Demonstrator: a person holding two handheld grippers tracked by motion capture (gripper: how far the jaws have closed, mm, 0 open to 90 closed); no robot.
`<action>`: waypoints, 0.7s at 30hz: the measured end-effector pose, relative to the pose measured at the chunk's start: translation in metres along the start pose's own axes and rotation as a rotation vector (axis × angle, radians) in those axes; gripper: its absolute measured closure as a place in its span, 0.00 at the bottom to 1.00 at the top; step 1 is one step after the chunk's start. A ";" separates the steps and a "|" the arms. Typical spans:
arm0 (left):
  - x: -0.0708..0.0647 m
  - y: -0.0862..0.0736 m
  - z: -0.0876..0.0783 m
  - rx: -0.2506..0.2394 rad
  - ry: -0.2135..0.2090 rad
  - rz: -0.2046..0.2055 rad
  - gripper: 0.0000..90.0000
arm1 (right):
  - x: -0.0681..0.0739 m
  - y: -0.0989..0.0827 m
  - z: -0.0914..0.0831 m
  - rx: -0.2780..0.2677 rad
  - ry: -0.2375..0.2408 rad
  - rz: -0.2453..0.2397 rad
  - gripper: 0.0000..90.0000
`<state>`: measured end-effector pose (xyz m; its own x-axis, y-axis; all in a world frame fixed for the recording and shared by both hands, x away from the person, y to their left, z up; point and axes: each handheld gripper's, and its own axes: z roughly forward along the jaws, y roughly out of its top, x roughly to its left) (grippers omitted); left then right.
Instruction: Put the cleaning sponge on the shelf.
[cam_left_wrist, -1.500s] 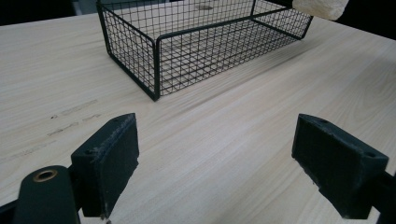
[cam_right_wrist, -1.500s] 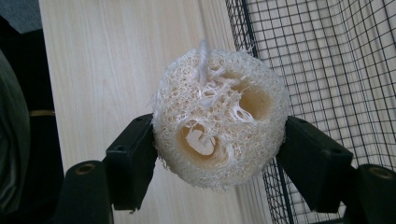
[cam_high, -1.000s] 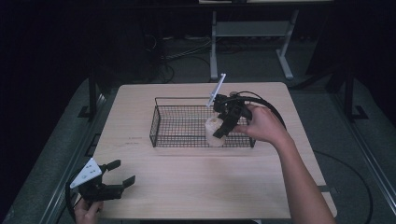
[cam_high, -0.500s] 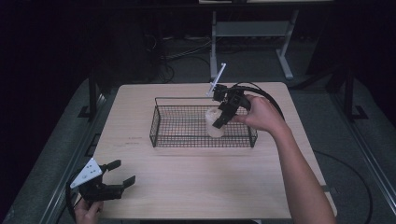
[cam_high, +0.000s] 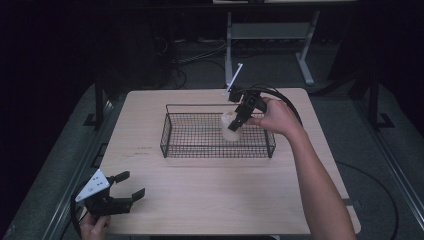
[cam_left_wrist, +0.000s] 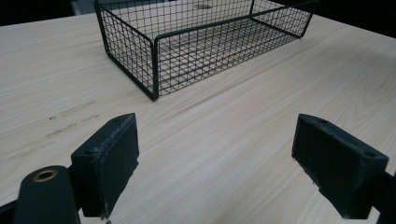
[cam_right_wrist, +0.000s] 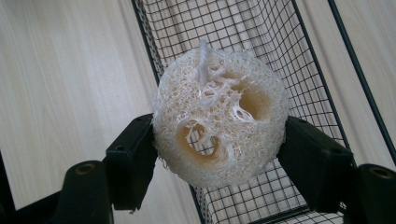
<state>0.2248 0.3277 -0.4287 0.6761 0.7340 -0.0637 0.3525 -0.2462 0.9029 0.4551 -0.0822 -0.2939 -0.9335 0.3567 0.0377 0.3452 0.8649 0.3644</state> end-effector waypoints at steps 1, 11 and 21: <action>0.000 0.000 0.000 0.001 0.000 0.001 0.16 | -0.002 0.000 0.001 0.001 0.000 0.007 0.32; 0.001 0.000 -0.001 0.000 0.002 0.003 0.16 | -0.013 0.000 0.012 0.010 -0.010 0.014 0.32; 0.000 0.000 -0.001 -0.003 0.002 0.000 0.16 | -0.020 -0.002 0.025 0.033 -0.012 0.032 0.32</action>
<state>0.2247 0.3281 -0.4283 0.6751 0.7350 -0.0626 0.3500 -0.2445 0.9043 0.4753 -0.0821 -0.3190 -0.9209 0.3880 0.0375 0.3776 0.8642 0.3326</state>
